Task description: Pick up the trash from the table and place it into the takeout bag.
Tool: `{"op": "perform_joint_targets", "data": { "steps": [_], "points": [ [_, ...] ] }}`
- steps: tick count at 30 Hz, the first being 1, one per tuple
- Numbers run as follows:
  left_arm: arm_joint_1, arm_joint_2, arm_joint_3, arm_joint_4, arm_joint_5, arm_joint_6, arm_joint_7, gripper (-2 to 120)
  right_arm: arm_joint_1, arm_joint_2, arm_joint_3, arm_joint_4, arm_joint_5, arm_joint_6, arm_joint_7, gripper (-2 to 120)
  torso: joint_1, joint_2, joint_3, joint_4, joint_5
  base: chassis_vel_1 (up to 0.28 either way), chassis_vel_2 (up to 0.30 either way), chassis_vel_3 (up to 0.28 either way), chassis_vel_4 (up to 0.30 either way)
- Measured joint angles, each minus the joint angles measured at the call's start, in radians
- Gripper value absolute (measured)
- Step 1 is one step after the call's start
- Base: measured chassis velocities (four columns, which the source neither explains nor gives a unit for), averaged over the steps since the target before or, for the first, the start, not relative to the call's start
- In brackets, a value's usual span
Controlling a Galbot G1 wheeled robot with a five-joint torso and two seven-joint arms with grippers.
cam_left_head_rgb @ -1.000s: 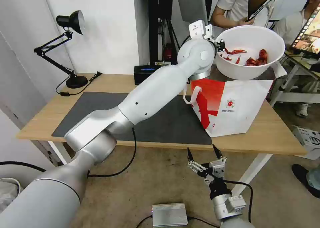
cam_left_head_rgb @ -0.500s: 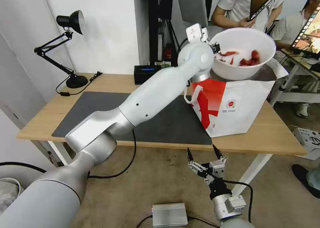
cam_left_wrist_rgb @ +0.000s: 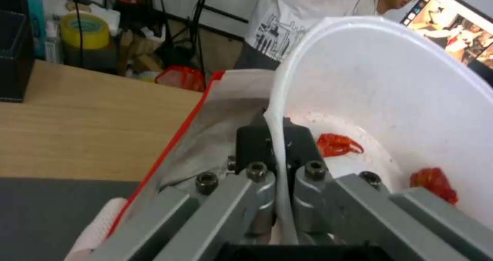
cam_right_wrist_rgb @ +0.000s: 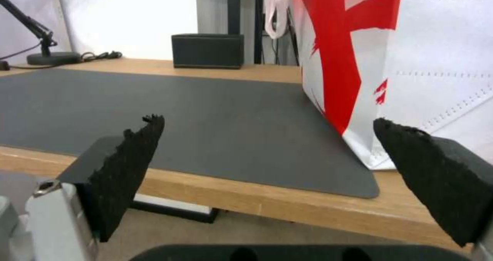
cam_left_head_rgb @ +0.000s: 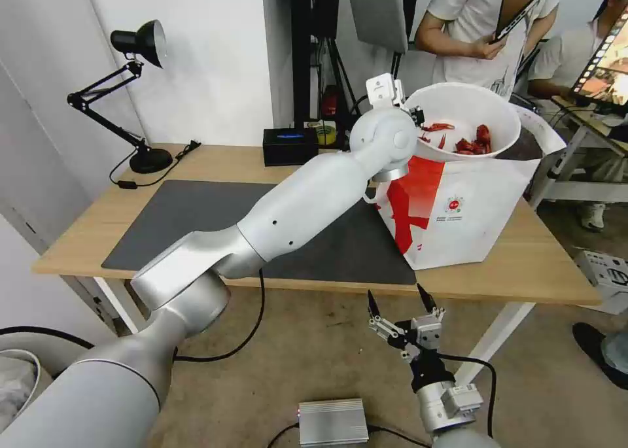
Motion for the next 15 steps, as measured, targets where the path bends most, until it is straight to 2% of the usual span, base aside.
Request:
{"op": "perform_joint_targets", "data": {
  "steps": [7, 10, 11, 14, 15],
  "points": [
    [0.017, 0.001, 0.004, -0.002, 0.005, 0.004, 0.000, 0, 0.000, 0.000, 0.000, 0.000, 0.000, 0.000, 0.000, 100, 0.000, 0.000, 0.000, 0.0000, 0.0000, 0.000, 0.000, 0.000, 0.000],
    [0.021, 0.001, 0.004, -0.003, 0.008, 0.006, 0.003, 12, 0.000, 0.000, 0.000, 0.000, 0.000, 0.000, 0.000, 100, 0.000, 0.000, 0.000, 0.0000, 0.0000, 0.000, 0.000, 0.000, 0.000],
    [0.021, 0.001, 0.004, -0.003, 0.008, 0.006, 0.003, 12, 0.000, 0.000, 0.000, 0.000, 0.000, 0.000, 0.000, 100, 0.000, 0.000, 0.000, 0.0000, 0.0000, 0.000, 0.000, 0.000, 0.000],
    [0.022, 0.001, 0.004, -0.007, 0.008, 0.007, 0.005, 27, 0.000, 0.000, 0.000, 0.000, 0.000, 0.000, 0.000, 100, 0.000, 0.000, 0.000, 0.0000, 0.0000, 0.000, 0.000, 0.000, 0.000],
    [0.022, 0.001, 0.004, -0.007, 0.008, 0.007, 0.005, 27, 0.000, 0.000, 0.000, 0.000, 0.000, 0.000, 0.000, 100, 0.000, 0.000, 0.000, 0.0000, 0.0000, 0.000, 0.000, 0.000, 0.000]
  ]
}}
